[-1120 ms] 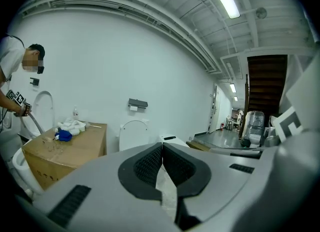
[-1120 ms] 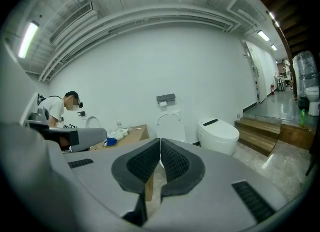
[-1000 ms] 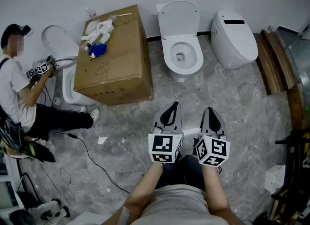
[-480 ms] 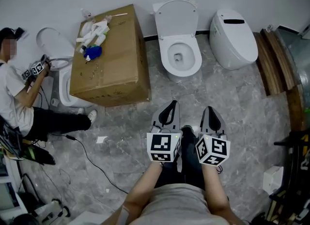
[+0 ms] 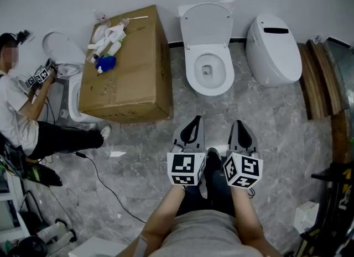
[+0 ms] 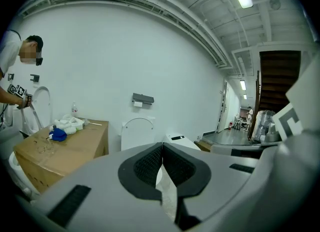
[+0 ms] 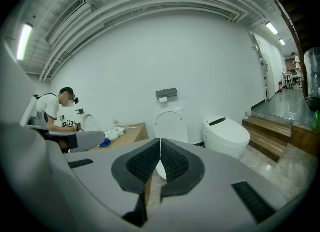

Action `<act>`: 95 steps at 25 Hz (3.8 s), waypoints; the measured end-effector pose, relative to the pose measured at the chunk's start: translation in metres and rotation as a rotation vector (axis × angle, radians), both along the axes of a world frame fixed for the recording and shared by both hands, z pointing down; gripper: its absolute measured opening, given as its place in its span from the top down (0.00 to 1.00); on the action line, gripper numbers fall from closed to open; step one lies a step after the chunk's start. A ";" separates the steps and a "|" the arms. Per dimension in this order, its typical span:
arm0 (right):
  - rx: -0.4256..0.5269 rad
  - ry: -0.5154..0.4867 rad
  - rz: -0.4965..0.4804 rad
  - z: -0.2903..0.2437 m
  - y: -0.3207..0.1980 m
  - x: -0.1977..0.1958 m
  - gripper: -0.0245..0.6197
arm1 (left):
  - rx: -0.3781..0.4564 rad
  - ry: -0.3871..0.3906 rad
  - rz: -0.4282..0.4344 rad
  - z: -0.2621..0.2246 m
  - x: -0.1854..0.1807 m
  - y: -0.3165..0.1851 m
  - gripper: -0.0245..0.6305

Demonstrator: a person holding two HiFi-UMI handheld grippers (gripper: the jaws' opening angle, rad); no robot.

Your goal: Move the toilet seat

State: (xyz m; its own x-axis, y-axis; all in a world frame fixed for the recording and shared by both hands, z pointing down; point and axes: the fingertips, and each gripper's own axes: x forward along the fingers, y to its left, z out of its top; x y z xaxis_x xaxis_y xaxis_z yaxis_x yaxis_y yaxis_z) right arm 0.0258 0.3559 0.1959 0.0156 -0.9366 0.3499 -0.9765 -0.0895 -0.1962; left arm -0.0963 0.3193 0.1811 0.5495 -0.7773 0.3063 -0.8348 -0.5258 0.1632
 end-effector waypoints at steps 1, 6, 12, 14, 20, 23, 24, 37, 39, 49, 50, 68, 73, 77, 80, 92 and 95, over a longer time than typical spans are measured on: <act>0.000 -0.001 -0.003 0.000 -0.007 0.006 0.93 | -0.001 -0.001 -0.006 0.001 0.004 -0.006 0.94; 0.004 0.000 -0.025 -0.001 -0.040 0.034 0.93 | -0.019 -0.002 -0.040 0.008 0.026 -0.036 0.94; -0.008 -0.009 -0.050 0.006 -0.073 0.063 0.94 | -0.023 -0.004 -0.072 0.009 0.051 -0.069 0.94; -0.016 -0.015 -0.054 0.010 -0.081 0.071 0.94 | -0.024 -0.010 -0.083 0.010 0.057 -0.078 0.94; -0.030 -0.032 -0.062 0.019 -0.108 0.087 0.93 | -0.034 -0.022 -0.103 0.015 0.066 -0.100 0.94; -0.032 -0.036 -0.072 0.020 -0.118 0.088 0.93 | -0.039 -0.024 -0.110 0.016 0.068 -0.108 0.94; -0.033 -0.036 -0.076 0.021 -0.121 0.087 0.94 | -0.039 -0.024 -0.111 0.017 0.068 -0.110 0.94; -0.057 -0.034 -0.060 0.036 -0.169 0.094 0.94 | -0.072 -0.022 -0.090 0.036 0.080 -0.163 0.94; -0.062 -0.034 -0.057 0.038 -0.181 0.095 0.94 | -0.075 -0.022 -0.085 0.038 0.081 -0.176 0.94; -0.116 -0.019 -0.029 0.055 -0.247 0.103 0.93 | -0.128 -0.002 -0.083 0.050 0.076 -0.247 0.94; -0.122 -0.018 -0.025 0.058 -0.253 0.104 0.94 | -0.134 -0.004 -0.082 0.054 0.075 -0.253 0.94; -0.254 -0.030 -0.008 0.113 -0.346 0.111 0.93 | -0.249 -0.019 -0.073 0.105 0.066 -0.355 0.94; -0.287 -0.053 0.005 0.132 -0.354 0.117 0.93 | -0.270 -0.021 -0.078 0.120 0.059 -0.368 0.94; -0.299 -0.061 0.011 0.139 -0.359 0.120 0.93 | -0.294 -0.011 -0.084 0.134 0.057 -0.372 0.94; -0.301 -0.068 -0.002 0.144 -0.367 0.118 0.93 | -0.310 -0.011 -0.098 0.143 0.055 -0.376 0.94; -0.377 -0.088 -0.064 0.187 -0.378 0.129 0.93 | -0.376 -0.035 -0.133 0.182 0.059 -0.377 0.94; -0.400 -0.090 -0.080 0.203 -0.377 0.135 0.93 | -0.399 -0.037 -0.154 0.201 0.059 -0.375 0.94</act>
